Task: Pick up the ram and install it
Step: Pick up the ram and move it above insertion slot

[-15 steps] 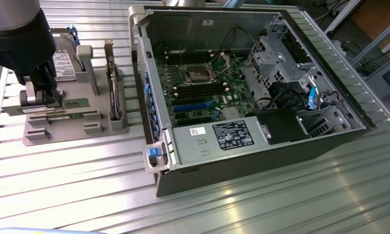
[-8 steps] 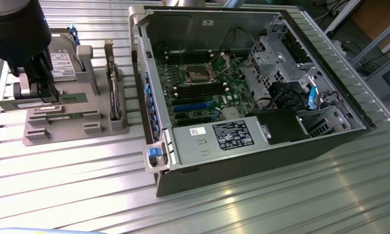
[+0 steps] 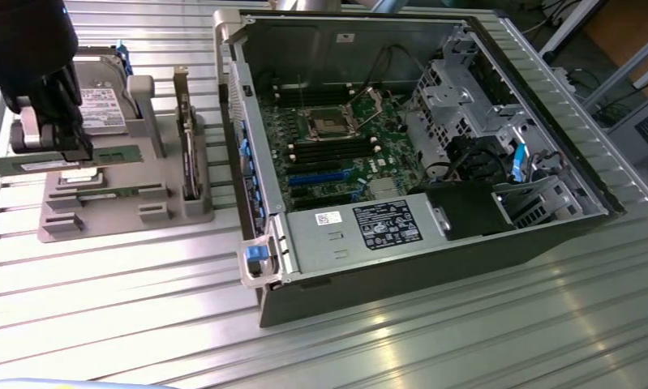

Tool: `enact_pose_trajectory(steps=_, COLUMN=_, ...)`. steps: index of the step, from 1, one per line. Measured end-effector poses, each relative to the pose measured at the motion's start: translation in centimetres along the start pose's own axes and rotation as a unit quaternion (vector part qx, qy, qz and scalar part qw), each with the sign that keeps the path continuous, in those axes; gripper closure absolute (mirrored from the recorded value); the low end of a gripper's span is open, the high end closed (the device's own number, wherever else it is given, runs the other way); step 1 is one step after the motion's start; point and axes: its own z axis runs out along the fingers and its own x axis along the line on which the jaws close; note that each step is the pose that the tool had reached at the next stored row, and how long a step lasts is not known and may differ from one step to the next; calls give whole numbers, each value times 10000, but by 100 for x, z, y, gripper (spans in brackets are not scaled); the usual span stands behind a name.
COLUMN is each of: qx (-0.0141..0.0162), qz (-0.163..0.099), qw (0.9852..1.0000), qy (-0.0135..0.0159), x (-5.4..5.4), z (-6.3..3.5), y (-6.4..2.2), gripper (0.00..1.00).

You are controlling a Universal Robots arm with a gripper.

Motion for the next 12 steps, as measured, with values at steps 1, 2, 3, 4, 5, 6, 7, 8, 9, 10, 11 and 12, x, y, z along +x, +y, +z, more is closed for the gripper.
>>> enact_pose_trajectory(steps=1, qx=0, qz=0, qw=10000, qy=0, x=0, z=-21, y=1, gripper=88)
enact_pose_trajectory(steps=2, qx=1, qz=0, qw=10000, qy=-1, x=-1, z=-50, y=1, gripper=88)
enact_pose_trajectory(steps=3, qx=0, qz=0, qw=10000, qy=0, x=-1, z=-88, y=2, gripper=88)
enact_pose_trajectory(steps=4, qx=0, qz=0, qw=10000, qy=0, x=-1, z=-123, y=4, gripper=88)
enact_pose_trajectory(steps=5, qx=0, qz=0, qw=10000, qy=0, x=-2, z=-162, y=5, gripper=88)
enact_pose_trajectory(steps=6, qx=0, qz=0, qw=10000, qy=0, x=-2, z=-196, y=6, gripper=88)
enact_pose_trajectory(steps=7, qx=0, qz=0, qw=10000, qy=0, x=-3, z=-233, y=7, gripper=88)
enact_pose_trajectory(steps=8, qx=0, qz=0, qw=10000, qy=0, x=-3, z=-258, y=7, gripper=88)
enact_pose_trajectory(steps=9, qx=0, qz=0, qw=10000, qy=0, x=-3, z=-277, y=8, gripper=88)
enact_pose_trajectory(steps=10, qx=0, qz=0, qw=10000, qy=0, x=-4, z=-305, y=9, gripper=88)
enact_pose_trajectory(steps=11, qx=0, qz=0, qw=10000, qy=0, x=-4, z=-344, y=10, gripper=88)
enact_pose_trajectory(steps=12, qx=0, qz=0, qw=10000, qy=0, x=-5, z=-378, y=11, gripper=88)
